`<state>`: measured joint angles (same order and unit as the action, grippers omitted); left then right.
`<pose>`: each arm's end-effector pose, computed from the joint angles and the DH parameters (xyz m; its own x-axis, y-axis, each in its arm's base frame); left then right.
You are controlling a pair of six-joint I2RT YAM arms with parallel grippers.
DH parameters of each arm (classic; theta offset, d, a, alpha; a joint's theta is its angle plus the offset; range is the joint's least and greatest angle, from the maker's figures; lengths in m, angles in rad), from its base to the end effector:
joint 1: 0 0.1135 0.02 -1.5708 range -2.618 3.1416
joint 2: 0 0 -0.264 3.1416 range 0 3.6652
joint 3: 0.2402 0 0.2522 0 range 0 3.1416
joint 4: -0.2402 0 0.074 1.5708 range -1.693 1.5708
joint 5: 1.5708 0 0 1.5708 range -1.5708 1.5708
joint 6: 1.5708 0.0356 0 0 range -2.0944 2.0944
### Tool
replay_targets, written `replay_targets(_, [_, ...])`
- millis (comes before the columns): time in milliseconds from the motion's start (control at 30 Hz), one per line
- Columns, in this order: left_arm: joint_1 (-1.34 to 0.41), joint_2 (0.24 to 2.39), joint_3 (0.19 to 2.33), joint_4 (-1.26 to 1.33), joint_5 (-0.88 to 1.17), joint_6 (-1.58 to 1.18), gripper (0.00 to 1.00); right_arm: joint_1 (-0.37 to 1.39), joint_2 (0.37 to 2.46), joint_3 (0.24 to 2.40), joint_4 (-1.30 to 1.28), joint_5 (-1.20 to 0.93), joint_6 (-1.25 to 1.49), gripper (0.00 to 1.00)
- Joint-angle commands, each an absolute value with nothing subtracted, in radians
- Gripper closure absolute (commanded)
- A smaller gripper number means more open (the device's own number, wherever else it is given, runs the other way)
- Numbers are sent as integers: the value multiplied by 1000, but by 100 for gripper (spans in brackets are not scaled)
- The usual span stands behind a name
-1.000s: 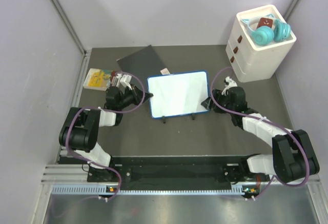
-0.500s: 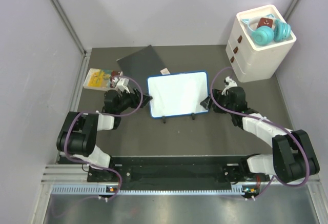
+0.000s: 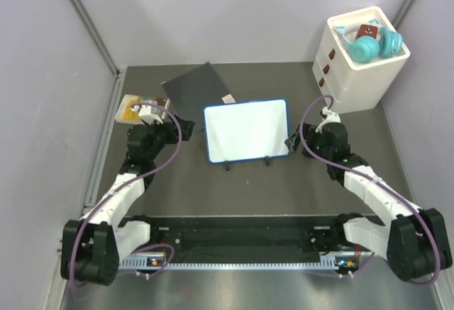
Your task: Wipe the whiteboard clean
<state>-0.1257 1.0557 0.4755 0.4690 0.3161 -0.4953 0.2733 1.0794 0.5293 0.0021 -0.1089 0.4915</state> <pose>0.2316 -0.0404 0.2472 -0.2992 -0.4175 -0.8580 0.3222 0.8022 -0.5027 0.2194 0.0655 0.2124 -0.6110 0.3160 -0.7258 -0.0785 0.8882 0.4528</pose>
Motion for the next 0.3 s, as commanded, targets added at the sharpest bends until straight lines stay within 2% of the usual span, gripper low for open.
replay_targets(0, [-123,1014,569,24,-39,-508,1,285,1026,629,-264,208,526,1])
replay_targets(133, [-121,1008,571,-87,-136,-495,1,285,1000,638,-307,305,545,1])
replay_targets(267, [-123,1017,537,-34,-91,-479,1,287,977,626,-299,324,549,1])
